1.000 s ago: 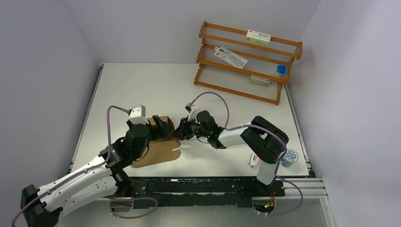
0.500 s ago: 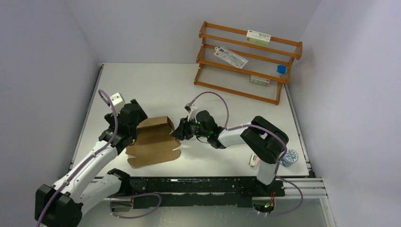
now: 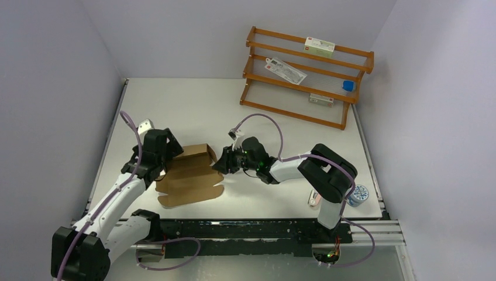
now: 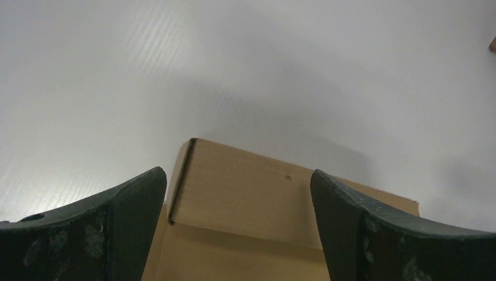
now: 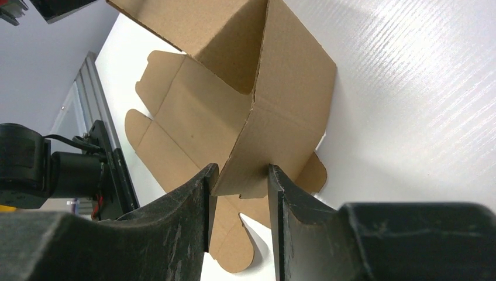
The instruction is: Fold the paper box
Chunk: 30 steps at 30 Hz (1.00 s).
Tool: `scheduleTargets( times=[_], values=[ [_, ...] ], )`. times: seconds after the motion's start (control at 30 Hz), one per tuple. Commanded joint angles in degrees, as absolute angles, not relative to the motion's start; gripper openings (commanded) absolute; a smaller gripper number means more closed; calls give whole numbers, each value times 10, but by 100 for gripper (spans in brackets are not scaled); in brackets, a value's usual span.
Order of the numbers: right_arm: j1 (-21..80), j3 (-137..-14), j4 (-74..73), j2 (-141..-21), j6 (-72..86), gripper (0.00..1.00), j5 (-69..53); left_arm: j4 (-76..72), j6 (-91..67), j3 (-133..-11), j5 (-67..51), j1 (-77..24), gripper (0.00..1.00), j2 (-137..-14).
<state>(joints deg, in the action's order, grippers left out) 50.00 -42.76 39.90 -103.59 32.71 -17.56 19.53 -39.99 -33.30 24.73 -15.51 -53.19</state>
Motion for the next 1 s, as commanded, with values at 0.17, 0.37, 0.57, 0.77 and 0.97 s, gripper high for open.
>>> scheduleTargets(
  times=[0.17,0.37,0.57,0.77,0.97],
  values=[
    [505,-457,368,-1016,315,41,-159,180,-374,-326,154,-150,94,-547],
    [505,-471,354,-1013,325,42,-142,158,-372,-295,103,-150,91,-533],
    [503,-473,355,-1025,335,42,-117,139,-373,-269,62,-150,89,-521],
    [503,-458,386,-1025,329,42,-133,132,-366,-259,55,-150,89,-518],
    [492,-445,447,-1026,295,47,-161,112,-361,-253,30,-150,87,-535]
  ],
)
